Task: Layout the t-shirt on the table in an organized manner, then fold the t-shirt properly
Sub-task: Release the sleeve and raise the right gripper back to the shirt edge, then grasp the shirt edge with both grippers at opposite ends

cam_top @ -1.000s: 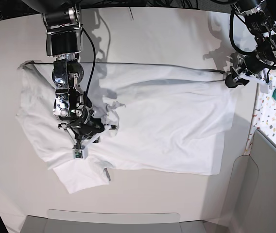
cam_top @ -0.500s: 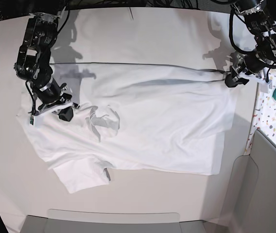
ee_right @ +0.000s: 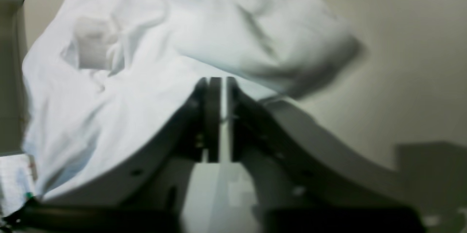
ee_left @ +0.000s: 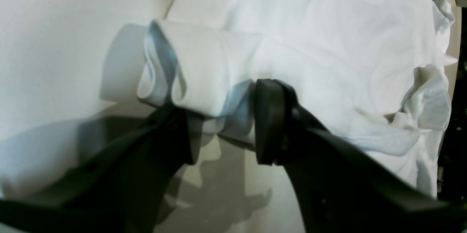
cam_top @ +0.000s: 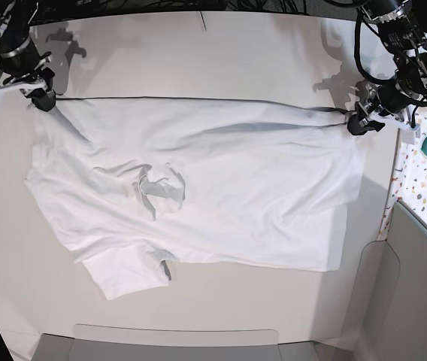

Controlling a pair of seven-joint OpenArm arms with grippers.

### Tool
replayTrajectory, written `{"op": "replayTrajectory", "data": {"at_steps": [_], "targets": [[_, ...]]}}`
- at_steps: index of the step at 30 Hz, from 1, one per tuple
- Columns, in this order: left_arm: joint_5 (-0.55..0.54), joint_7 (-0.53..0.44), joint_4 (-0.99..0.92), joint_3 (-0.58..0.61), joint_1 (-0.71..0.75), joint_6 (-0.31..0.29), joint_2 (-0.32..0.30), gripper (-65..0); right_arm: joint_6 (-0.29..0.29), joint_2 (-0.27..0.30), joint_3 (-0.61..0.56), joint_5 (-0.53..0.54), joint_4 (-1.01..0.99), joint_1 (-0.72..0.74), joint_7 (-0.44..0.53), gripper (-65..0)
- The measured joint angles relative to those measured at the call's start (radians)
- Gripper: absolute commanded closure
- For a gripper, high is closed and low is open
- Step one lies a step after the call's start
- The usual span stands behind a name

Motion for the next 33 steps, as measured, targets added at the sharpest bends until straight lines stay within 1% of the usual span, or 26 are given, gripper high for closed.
{"op": "replayTrajectory", "data": {"at_steps": [4,6,8,9,10,16,18,19,20,21,22,23,24,25,26,31,33], "targets": [[0.0,-0.002,0.0,0.0,0.0,-0.001,0.0,-21.7,0.019,0.0,0.103,0.19,-0.075,-0.012,-0.07,-28.4],[0.0,0.001,0.0,0.0,0.0,-0.001,0.0,-21.7,0.023,-0.003,0.14,0.205,-0.162,0.01,-0.087,-37.2],[0.0,-0.003,0.0,0.0,0.0,-0.001,0.0,-21.7,0.016,-0.015,0.151,0.192,-0.247,0.04,-0.092,-43.2],[0.001,-0.003,0.0,0.0,0.0,-0.001,0.0,-21.7,0.023,-0.019,0.151,0.22,-0.268,0.053,-0.087,-45.1],[0.001,-0.003,0.0,0.0,0.0,-0.001,0.0,-21.7,0.028,-0.017,0.15,0.224,-0.288,0.076,-0.093,-46.4],[0.0,-0.003,0.0,0.0,0.006,-0.002,0.0,-21.7,0.028,-0.017,0.145,0.217,-0.351,0.181,-0.092,-46.5],[-0.007,-0.009,0.0,0.0,0.009,-0.002,0.003,-21.7,0.026,-0.018,0.146,0.182,-0.358,0.214,-0.095,-46.5],[-0.006,-0.011,0.0,0.0,0.01,-0.001,0.009,-21.7,0.025,-0.02,0.146,0.145,-0.358,0.236,-0.094,-46.4],[-0.006,-0.013,0.002,0.0,0.011,-0.001,0.011,-21.7,0.026,-0.019,0.145,0.116,-0.358,0.254,-0.094,-45.5],[-0.007,-0.013,0.002,0.0,0.011,-0.001,0.011,-21.7,0.025,-0.02,0.145,0.085,-0.358,0.272,-0.093,-42.3],[-0.006,-0.012,0.002,0.0,0.011,-0.001,0.012,-21.7,0.025,-0.019,0.143,0.059,-0.358,0.283,-0.093,-37.0],[-0.007,-0.011,0.002,0.0,0.011,-0.001,0.012,-21.7,0.023,-0.02,0.143,0.026,-0.358,0.289,-0.093,-28.3],[-0.007,-0.011,0.002,0.0,0.011,-0.001,0.014,-21.7,0.021,-0.021,0.143,0.018,-0.36,0.289,-0.093,-19.2],[-0.007,-0.011,0.002,0.0,0.011,-0.001,0.014,-21.7,0.021,-0.025,0.144,0.008,-0.36,0.286,-0.093,-7.4],[-0.006,-0.012,0.002,-0.003,0.011,-0.001,0.014,-21.7,0.021,-0.029,0.144,-0.005,-0.361,0.283,-0.094,0.0],[-0.008,-0.012,0.002,-0.008,0.011,-0.001,0.017,-22.1,0.021,-0.029,0.145,-0.037,-0.362,0.284,-0.113,-0.4],[-0.008,-0.01,0.002,-0.031,0.01,-0.001,0.02,-22.2,0.021,-0.027,0.146,-0.037,-0.362,0.284,-0.119,0.0]]}}
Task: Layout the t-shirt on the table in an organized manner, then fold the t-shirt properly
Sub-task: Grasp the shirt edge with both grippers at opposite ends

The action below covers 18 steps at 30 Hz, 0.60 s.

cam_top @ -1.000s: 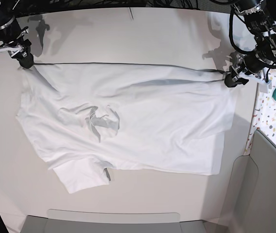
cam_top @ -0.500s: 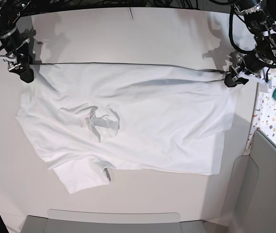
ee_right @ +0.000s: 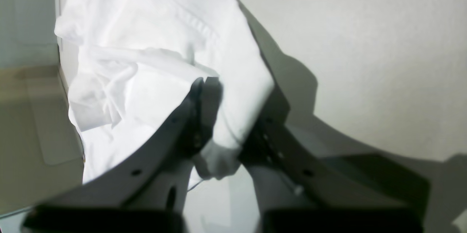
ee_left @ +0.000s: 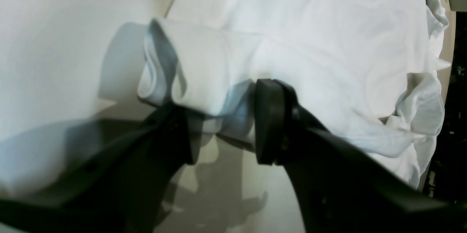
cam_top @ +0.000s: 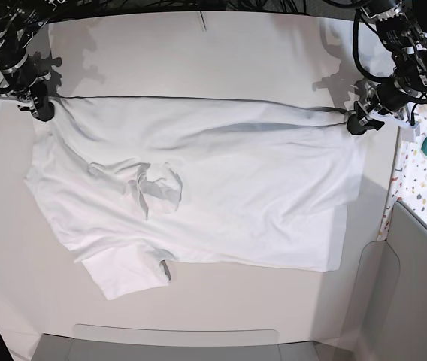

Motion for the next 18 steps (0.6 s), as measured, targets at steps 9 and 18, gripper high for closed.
{"op": "replayTrajectory", "data": {"at_steps": [9,18], "targets": [[-0.021,0.038,-0.001,-0.133,-0.016,-0.003,0.053,-27.5,0.0,0.008,0.0,0.0,0.0,-0.005,-0.003,0.0],[-0.125,0.148,-0.009,-0.377,-0.014,0.015,0.048,-27.5,0.0,0.021,0.0,-0.003,0.0,-0.006,-0.007,0.0]]}}
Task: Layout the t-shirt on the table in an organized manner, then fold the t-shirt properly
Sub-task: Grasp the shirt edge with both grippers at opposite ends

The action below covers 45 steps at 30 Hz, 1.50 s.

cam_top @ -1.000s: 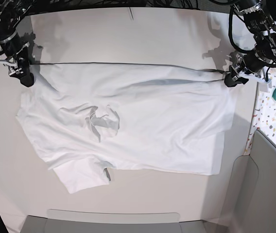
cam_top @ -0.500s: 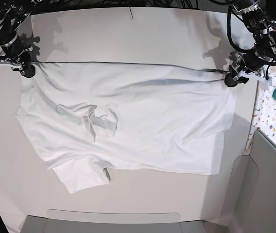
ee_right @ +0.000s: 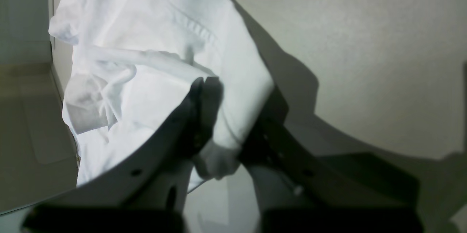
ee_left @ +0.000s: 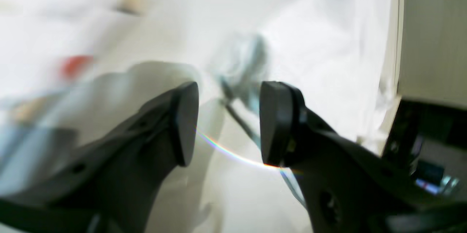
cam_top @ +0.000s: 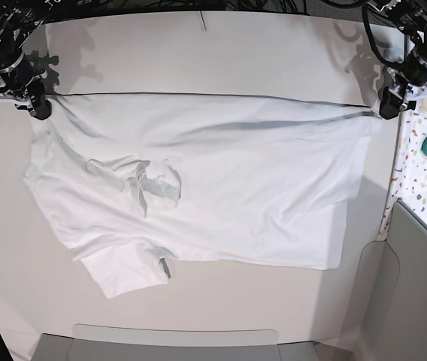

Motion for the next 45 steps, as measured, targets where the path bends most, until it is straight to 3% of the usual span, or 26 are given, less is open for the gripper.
{"op": "replayTrajectory", "data": {"at_steps": [6,14,23,33,35,39,45], "targets": [[-0.054,0.014,0.0,-0.002,0.056,-0.007,0.009,-27.5,0.0,0.0,0.0,0.001,0.0,-0.006,0.002,0.0],[-0.067,0.003,0.0,0.016,0.076,-0.007,0.071,-27.5,0.0,0.0,0.0,0.0,0.0,-0.014,0.003,0.0],[-0.05,-0.002,-0.005,0.163,0.013,-0.006,0.072,-27.4,0.0,0.0,0.0,0.0,0.0,-0.014,0.003,0.0],[-0.077,0.007,-0.222,0.166,-0.116,-0.008,0.024,-26.7,0.0,0.0,0.0,0.0,0.0,-0.016,0.003,0.0],[-0.093,0.006,-0.248,0.166,-0.121,-0.007,0.01,-21.3,0.0,0.0,0.0,0.001,0.0,-0.016,0.002,0.0],[-0.115,-0.013,-0.265,0.167,-0.121,-0.01,-0.003,-0.9,0.0,0.0,0.0,0.001,0.0,-0.016,-0.005,0.0],[-0.073,-0.055,-0.197,0.167,-0.067,-0.016,-0.009,-0.1,-0.001,0.0,0.003,-0.005,0.028,-0.02,-0.057,0.0]]}}
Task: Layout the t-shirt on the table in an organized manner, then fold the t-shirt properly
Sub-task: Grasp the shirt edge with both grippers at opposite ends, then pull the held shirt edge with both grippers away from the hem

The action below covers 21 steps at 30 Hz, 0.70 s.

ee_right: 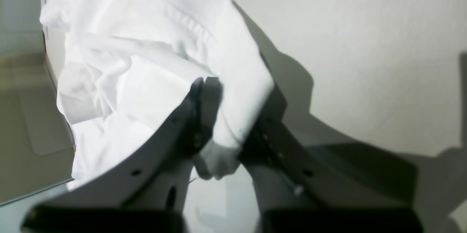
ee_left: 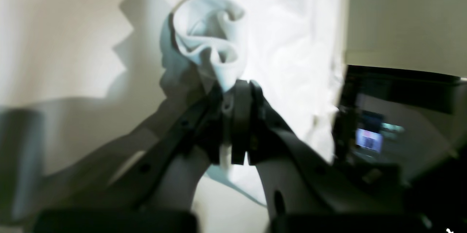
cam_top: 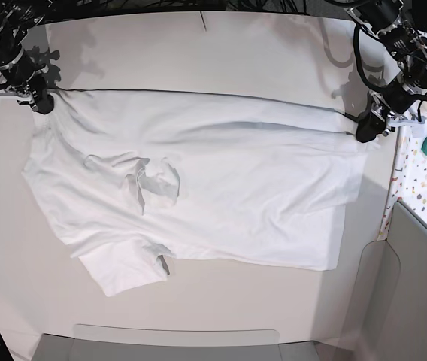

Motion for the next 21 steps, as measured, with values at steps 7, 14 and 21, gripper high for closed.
{"op": "replayTrajectory", "data": {"at_steps": [7,14,21], "targets": [[0.011,-0.031,0.164,-0.001,0.178,0.013,0.005,-0.1,-0.002,0.011,0.0,0.006,0.143,-0.087,-0.023,0.0],[-0.008,-0.093,0.238,0.0,0.32,0.006,0.008,-0.1,0.002,0.058,0.0,0.029,0.199,-0.169,-0.027,0.0],[-0.031,-0.093,0.268,-0.038,0.384,0.001,0.056,-0.1,0.002,0.05,0.072,0.029,0.199,-0.275,-0.043,0.0]]}}
